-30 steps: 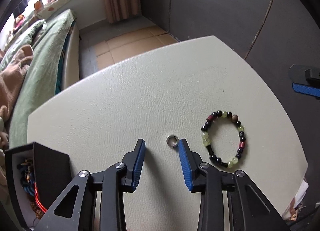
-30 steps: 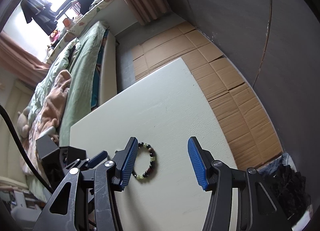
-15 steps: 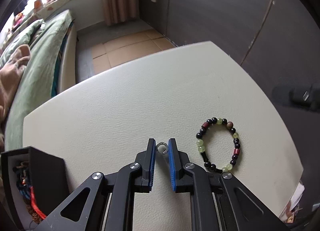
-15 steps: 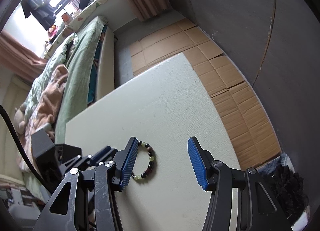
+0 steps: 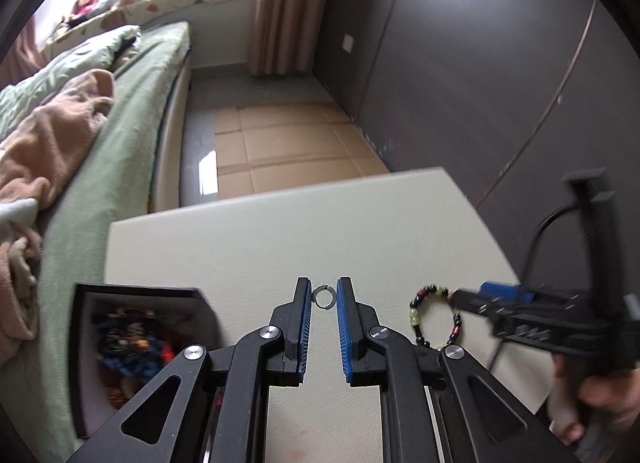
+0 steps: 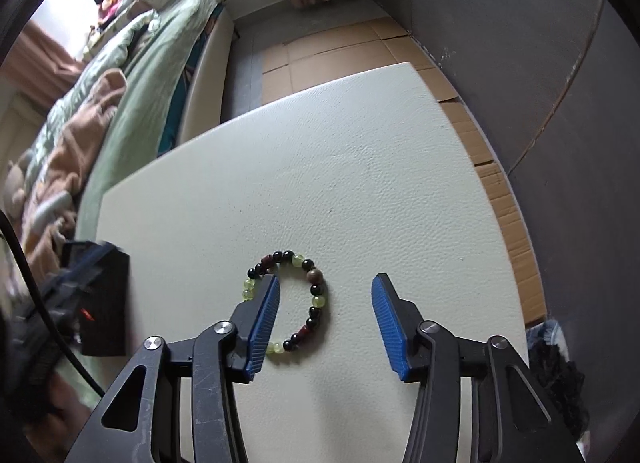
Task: Organize jewelry
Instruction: 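Grasp the black-and-green bead bracelet with the right tool while the left holds the ring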
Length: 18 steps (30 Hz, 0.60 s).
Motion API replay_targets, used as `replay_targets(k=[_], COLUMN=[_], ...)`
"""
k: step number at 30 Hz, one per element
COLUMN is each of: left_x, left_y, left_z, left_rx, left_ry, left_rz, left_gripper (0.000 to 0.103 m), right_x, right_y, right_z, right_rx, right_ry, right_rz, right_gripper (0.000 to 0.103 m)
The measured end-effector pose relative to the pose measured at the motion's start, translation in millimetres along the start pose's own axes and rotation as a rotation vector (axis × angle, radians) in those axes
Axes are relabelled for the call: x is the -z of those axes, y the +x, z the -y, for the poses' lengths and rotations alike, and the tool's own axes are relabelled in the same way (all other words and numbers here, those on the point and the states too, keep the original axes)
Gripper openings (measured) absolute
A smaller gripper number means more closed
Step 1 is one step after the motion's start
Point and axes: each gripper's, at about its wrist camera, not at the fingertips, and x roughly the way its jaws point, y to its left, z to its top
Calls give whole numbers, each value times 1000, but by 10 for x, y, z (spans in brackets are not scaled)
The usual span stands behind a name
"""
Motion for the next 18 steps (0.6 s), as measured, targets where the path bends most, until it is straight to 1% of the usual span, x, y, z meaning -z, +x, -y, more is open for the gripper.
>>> replay_targets(k=[4,8,10,13,14,16,18], left_x=[-67,-114,-127,-164,-173,-192,-200], left_y=[-170,-249,-271,-303,-307,-313,-335], left_z=[-133,-285,-363,-451,-478,-561,-651], left_rx=[6,4,8,7,6,3,3], left_ry=[-24,-36,-46,-48,-48,-54,-65], left_rz=[37,54,57,68,69,69,72], left_gripper=[13,13,13,13,13,13,13], right_x=[-12,-15,-12,-6,-2,15,15], right_y=[81,140,173,189,193,179,111], right_z=[-86,-132,-181,-259,-286,-343,-406], right_rx=[30,59,79,115,130,133,124], right_ry=[-41,-75,-108,-161,-183,-221,-249], right_rz=[-15,-28,-38,-44,-43,-36,-10], right_gripper=[46,44,36,20,11,11,11])
